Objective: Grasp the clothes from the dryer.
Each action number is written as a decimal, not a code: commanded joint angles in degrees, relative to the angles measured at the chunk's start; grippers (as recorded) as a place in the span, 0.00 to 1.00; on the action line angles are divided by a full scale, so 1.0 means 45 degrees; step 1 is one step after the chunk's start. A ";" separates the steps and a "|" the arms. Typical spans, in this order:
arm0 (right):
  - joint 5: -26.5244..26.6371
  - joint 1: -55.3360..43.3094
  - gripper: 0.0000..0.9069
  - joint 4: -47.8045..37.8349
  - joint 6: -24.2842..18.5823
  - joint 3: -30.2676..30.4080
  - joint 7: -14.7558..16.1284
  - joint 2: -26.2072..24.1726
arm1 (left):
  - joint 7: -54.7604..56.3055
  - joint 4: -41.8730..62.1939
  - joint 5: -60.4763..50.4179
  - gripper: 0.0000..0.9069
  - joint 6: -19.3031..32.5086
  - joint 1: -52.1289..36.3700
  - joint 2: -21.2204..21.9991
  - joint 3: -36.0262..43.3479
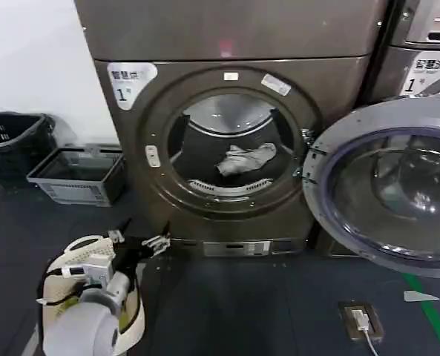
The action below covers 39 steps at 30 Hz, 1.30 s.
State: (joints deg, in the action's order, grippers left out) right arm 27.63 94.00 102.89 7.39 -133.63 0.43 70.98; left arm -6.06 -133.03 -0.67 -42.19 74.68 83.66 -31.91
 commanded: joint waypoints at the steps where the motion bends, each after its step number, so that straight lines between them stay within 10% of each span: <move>1: -0.0004 -0.0006 1.00 0.0027 -0.0016 0.0017 -0.0031 0.0020 | 0.0038 0.0072 0.0056 1.00 -0.0625 -0.0099 -0.0021 -0.0059; 39: -0.0075 0.0043 1.00 -0.0233 -0.0048 -0.0135 -0.0033 0.0045 | 0.0052 0.0101 -0.0028 1.00 -0.0625 -0.0386 0.0093 -0.0127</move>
State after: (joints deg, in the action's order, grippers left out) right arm 27.30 94.06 102.14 7.31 -134.19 0.25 71.20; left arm -5.83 -132.28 -0.63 -42.19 73.08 84.00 -32.35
